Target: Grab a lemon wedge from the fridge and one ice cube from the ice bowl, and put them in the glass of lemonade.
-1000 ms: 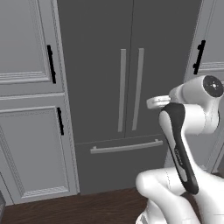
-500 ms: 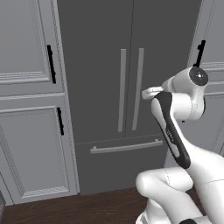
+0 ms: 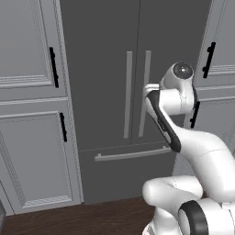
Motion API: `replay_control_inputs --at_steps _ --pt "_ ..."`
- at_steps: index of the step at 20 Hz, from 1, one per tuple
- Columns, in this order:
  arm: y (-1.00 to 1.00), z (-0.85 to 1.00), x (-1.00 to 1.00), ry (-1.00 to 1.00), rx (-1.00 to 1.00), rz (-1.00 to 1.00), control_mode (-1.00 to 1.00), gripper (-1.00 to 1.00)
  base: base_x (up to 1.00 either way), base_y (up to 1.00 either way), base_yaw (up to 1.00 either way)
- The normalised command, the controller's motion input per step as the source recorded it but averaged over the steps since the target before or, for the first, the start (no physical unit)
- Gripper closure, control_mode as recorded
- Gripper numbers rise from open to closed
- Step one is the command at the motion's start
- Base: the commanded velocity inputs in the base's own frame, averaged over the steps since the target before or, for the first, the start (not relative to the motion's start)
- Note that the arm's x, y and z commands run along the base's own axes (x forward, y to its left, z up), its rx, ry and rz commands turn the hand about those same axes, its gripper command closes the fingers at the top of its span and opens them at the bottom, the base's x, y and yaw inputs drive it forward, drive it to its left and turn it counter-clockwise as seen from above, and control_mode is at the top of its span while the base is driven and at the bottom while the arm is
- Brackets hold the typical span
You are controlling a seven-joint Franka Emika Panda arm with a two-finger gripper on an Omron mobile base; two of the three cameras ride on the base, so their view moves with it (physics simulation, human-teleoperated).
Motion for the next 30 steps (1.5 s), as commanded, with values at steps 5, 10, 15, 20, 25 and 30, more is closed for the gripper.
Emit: replay_control_inputs --at_steps 5,10,15,20,25,30 --pt "0.00 -0.18 0.93 0.00 0.00 -0.06 -1.00 -1.00 0.00 0.00 0.00" --pt "-0.11 -0.19 0.85 0.00 0.01 0.02 -1.00 -1.00 0.00 0.00 0.00" --pt "-0.33 -0.27 0.72 0.00 0.06 0.10 -1.00 -1.00 0.00 0.00 0.00" --pt "-0.34 -0.18 0.49 0.02 0.03 0.10 -1.00 -1.00 0.00 0.00 0.00" --pt "-0.09 -0.18 0.40 0.04 0.00 0.03 -1.00 -1.00 0.00 0.00 0.00" --pt "0.00 -0.19 0.45 0.02 0.00 0.00 -1.00 -1.00 0.00 0.00 0.00"
